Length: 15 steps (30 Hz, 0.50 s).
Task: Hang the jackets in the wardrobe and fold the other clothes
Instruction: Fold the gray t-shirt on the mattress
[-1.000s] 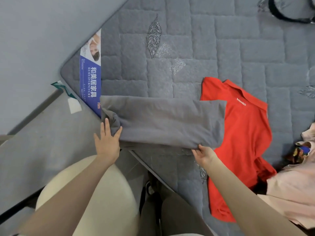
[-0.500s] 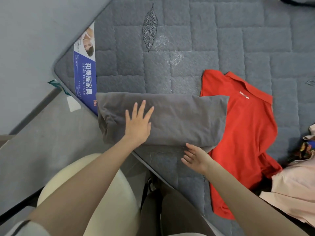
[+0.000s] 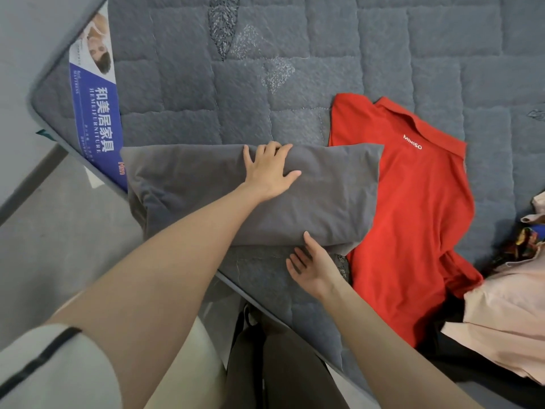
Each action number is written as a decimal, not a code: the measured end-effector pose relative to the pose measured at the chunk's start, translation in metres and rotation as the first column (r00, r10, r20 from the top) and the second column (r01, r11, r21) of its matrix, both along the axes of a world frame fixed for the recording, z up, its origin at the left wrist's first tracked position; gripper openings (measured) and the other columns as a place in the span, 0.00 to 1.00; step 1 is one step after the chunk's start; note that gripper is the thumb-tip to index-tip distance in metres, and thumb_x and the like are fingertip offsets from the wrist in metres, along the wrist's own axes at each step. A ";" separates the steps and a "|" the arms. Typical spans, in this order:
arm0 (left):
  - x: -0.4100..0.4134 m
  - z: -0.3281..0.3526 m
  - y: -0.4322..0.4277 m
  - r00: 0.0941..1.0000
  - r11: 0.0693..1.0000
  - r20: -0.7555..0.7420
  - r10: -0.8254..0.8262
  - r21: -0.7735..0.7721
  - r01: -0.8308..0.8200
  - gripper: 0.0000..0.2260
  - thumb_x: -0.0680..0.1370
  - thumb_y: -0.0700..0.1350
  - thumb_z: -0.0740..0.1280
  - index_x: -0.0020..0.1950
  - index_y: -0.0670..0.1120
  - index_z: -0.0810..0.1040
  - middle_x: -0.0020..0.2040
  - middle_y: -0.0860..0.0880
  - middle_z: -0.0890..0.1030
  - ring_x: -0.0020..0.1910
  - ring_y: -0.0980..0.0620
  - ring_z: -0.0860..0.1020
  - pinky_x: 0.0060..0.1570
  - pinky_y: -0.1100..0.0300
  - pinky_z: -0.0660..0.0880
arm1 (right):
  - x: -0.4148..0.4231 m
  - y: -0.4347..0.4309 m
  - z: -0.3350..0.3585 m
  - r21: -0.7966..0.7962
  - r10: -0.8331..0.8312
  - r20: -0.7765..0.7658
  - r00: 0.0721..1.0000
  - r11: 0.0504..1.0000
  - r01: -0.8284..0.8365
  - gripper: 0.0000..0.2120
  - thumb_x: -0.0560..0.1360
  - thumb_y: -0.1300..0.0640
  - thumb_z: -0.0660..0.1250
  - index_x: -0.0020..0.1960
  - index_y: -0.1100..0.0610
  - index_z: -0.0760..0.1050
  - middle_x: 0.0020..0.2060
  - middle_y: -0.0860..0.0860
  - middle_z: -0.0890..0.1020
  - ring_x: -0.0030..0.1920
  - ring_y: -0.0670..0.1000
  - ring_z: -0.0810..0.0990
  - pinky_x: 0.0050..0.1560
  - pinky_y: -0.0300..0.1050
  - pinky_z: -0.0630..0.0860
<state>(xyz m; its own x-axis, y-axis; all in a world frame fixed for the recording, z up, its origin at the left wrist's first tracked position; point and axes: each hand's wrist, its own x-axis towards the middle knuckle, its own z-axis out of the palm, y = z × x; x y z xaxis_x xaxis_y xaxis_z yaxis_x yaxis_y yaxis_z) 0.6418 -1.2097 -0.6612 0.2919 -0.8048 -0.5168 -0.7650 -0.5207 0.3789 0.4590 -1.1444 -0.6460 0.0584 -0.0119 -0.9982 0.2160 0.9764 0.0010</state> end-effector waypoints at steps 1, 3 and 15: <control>0.000 -0.001 -0.002 1.000 1.000 0.015 0.012 0.016 -0.012 0.27 0.77 0.60 0.62 0.73 0.53 0.63 0.67 0.48 0.69 0.70 0.46 0.62 0.70 0.38 0.47 | 0.001 -0.003 0.001 -0.009 -0.005 -0.006 1.000 1.000 0.005 0.25 0.76 0.52 0.69 0.70 0.56 0.67 0.62 0.53 0.73 0.60 0.52 0.72 0.56 0.46 0.71; 0.003 0.003 -0.007 0.999 0.998 0.007 0.039 0.059 -0.039 0.21 0.77 0.60 0.62 0.67 0.55 0.70 0.61 0.49 0.74 0.67 0.46 0.66 0.67 0.42 0.52 | 0.002 -0.007 0.003 -0.046 0.018 -0.016 1.000 0.999 -0.019 0.22 0.77 0.54 0.67 0.69 0.55 0.68 0.62 0.52 0.75 0.60 0.51 0.73 0.57 0.46 0.70; 0.053 0.133 0.025 0.655 0.782 -0.525 0.543 0.032 -0.623 0.20 0.62 0.54 0.66 0.45 0.42 0.78 0.41 0.50 0.76 0.42 0.52 0.73 0.44 0.57 0.68 | 0.017 -0.059 0.111 -0.549 0.192 -0.029 0.981 0.817 -0.176 0.05 0.79 0.62 0.63 0.48 0.53 0.75 0.45 0.48 0.82 0.42 0.45 0.80 0.45 0.36 0.76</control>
